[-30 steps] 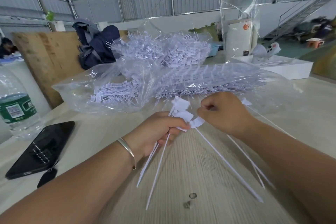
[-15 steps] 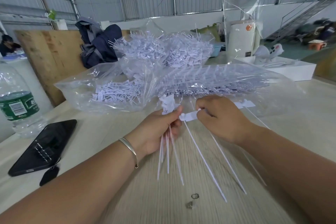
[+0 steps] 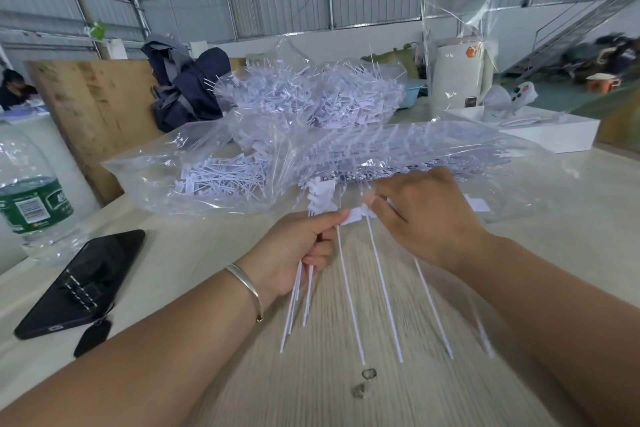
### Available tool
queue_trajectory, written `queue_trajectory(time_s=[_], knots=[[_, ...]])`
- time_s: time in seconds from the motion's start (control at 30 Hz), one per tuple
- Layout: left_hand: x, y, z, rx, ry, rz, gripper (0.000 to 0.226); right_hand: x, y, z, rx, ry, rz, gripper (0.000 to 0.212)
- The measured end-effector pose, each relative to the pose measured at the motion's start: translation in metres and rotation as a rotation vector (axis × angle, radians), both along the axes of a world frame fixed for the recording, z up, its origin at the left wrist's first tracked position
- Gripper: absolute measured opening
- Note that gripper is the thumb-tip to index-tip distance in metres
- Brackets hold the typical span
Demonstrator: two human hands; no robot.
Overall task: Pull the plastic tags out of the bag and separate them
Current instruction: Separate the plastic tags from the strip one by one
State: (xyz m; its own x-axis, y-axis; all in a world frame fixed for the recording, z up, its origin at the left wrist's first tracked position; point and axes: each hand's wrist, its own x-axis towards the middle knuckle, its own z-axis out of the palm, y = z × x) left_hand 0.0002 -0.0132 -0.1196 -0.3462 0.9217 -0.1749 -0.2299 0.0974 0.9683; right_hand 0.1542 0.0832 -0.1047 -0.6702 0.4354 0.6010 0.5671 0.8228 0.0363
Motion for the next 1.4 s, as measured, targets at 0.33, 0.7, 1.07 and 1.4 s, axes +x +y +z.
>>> queue_trajectory(time_s=[0.33,0.7,1.07,1.4], knots=[[0.003,-0.003,-0.002,0.131,-0.015,-0.084,0.022,-0.003,-0.006,-0.003,-0.973,0.329,0.433,0.037],[0.005,0.001,0.002,0.08,-0.087,-0.053,0.027,-0.003,0.0,-0.005,-0.852,0.192,0.162,0.063],[-0.011,0.002,-0.004,0.052,-0.092,0.055,0.027,0.001,0.003,-0.003,-0.652,0.189,0.129,0.027],[-0.007,0.001,0.0,0.004,0.117,-0.014,0.039,0.0,0.002,-0.004,-0.541,0.157,0.193,0.022]])
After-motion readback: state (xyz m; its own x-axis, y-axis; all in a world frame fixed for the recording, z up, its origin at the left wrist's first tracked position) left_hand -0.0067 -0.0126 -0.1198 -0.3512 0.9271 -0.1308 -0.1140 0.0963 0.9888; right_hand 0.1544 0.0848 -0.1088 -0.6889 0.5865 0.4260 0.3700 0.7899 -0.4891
